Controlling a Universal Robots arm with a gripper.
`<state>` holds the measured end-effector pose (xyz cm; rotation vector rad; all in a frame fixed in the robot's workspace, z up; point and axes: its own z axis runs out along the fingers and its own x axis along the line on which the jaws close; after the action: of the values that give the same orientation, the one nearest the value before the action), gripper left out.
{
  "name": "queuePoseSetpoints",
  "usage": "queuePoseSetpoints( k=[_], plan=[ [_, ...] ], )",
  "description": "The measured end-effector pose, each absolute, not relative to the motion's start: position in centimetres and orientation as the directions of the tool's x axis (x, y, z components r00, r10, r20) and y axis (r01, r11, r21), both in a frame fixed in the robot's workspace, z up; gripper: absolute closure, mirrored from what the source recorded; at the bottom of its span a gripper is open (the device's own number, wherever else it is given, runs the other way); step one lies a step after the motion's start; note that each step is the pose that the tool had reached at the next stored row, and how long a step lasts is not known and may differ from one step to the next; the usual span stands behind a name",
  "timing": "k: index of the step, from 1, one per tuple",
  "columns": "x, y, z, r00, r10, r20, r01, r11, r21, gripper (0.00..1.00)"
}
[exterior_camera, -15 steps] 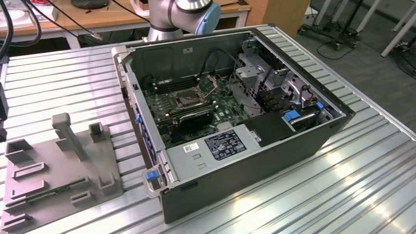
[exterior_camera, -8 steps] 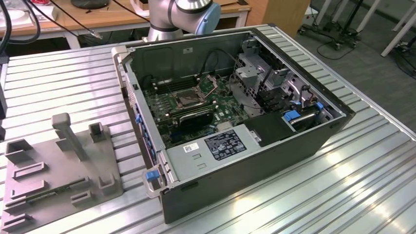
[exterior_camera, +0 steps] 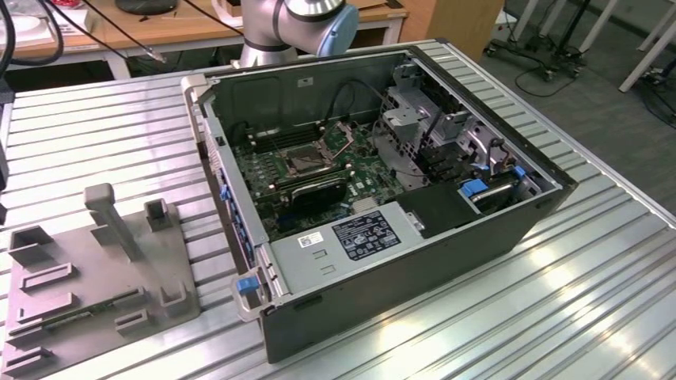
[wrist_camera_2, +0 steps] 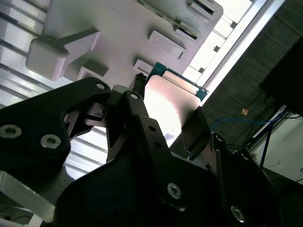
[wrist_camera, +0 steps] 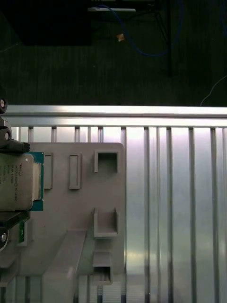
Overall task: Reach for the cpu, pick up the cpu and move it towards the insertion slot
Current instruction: 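Pick up the cpu and move it towards the insertion slot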
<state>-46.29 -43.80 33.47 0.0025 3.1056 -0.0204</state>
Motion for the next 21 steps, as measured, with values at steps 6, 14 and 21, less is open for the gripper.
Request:
queuePoseSetpoints(
  k=[6,14,21],
  plan=[
    [-46.3,-43.8,33.8,-0.999,0.001,-0.037,0.002,1.0,-0.013,0.45],
    [-46.3,-43.8,34.2,-0.999,0.001,-0.039,0.002,1.0,-0.013,0.45],
    [-46.4,-43.8,34.5,-0.999,0.001,-0.041,0.002,1.0,-0.013,0.45]
  ],
)
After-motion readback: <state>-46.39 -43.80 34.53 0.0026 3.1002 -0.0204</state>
